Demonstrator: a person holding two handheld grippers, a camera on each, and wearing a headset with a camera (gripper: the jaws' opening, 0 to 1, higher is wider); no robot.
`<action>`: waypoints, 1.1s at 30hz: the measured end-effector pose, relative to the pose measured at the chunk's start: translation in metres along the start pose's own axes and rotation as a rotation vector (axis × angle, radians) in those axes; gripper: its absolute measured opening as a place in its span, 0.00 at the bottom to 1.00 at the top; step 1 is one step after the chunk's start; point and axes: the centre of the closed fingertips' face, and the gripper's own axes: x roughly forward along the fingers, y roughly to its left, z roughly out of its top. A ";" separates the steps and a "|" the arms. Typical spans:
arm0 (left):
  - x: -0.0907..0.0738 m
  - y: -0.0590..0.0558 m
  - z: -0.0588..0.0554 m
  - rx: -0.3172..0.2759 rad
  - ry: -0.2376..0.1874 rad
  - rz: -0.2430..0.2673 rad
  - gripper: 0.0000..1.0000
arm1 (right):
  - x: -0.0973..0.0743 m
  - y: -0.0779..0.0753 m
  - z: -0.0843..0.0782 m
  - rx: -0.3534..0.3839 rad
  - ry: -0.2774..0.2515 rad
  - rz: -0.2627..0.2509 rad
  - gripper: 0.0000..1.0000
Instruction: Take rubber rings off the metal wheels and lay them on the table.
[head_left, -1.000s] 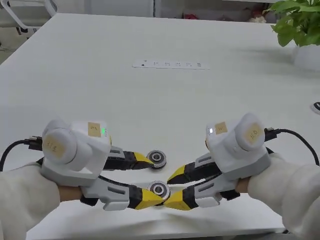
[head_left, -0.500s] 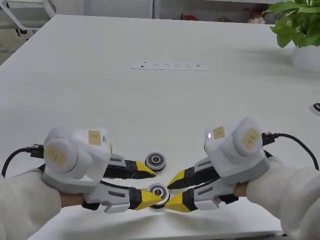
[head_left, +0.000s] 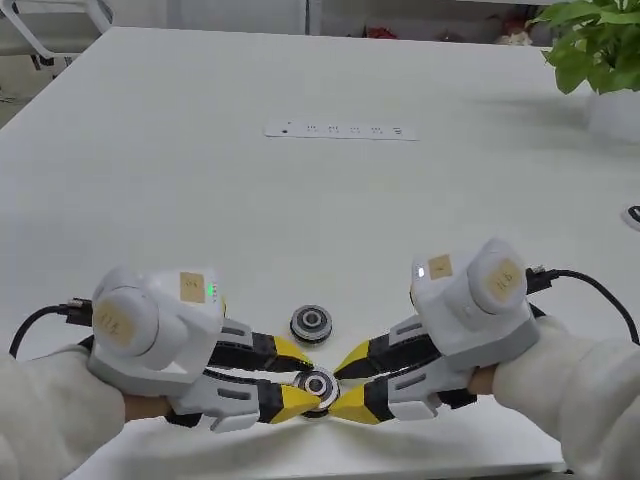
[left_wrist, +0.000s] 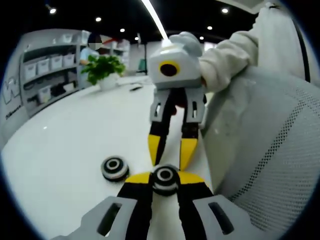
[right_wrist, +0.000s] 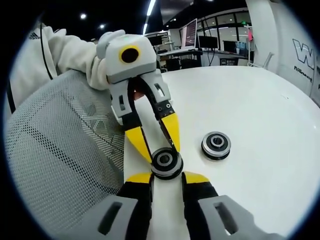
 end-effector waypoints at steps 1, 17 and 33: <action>0.000 0.000 0.000 0.002 -0.001 0.001 0.19 | 0.000 0.000 0.000 0.000 -0.002 0.001 0.19; 0.000 0.000 -0.001 0.011 -0.002 0.005 0.14 | 0.000 0.000 -0.001 -0.021 0.004 -0.005 0.14; -0.001 0.003 -0.001 0.002 -0.005 0.014 0.14 | -0.001 -0.004 -0.003 -0.036 0.022 -0.025 0.02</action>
